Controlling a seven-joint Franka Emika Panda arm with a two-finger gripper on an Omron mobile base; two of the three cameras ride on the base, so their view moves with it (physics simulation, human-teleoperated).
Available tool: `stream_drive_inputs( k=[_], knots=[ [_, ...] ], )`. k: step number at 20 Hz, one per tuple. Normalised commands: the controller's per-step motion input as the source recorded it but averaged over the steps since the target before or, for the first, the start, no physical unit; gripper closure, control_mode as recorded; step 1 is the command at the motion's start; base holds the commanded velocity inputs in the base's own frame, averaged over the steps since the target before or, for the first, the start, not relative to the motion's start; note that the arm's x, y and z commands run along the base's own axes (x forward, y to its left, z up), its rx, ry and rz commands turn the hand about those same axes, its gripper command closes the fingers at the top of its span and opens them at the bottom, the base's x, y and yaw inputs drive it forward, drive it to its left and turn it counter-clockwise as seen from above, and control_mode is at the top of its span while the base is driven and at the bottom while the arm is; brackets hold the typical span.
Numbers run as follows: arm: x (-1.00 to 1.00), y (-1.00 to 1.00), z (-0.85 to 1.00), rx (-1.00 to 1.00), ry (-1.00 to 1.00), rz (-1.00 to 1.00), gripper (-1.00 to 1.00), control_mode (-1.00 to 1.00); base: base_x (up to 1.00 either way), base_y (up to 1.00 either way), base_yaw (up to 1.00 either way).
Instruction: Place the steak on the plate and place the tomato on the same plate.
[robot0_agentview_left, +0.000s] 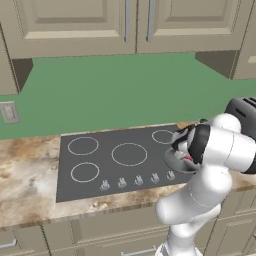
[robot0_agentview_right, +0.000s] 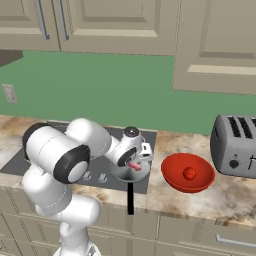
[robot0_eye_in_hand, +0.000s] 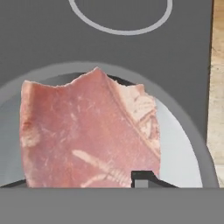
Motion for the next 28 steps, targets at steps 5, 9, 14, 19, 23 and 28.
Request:
stream_drive_inputs(
  k=[5,9,14,19,23,28],
  knots=[
    [-0.08,0.01,0.22,0.06,-0.04,0.07,1.00,-1.00,0.00,0.00,0.00],
    [-0.06,0.02,0.29,0.01,-0.04,0.11,1.00,-1.00,0.00,0.00,0.00],
    [-0.14,0.09,0.38,0.00,-0.02,0.11,1.00,-1.00,0.00,0.00,0.00],
    [-0.14,0.09,0.35,0.01,0.00,0.07,1.00,-1.00,0.00,0.00,0.00],
    [-0.29,0.22,0.35,0.01,0.00,0.06,1.00,-1.00,0.00,0.00,0.00],
    [-0.40,0.32,0.16,0.00,0.00,0.01,1.00,-1.00,0.00,0.00,0.00]
  ],
)
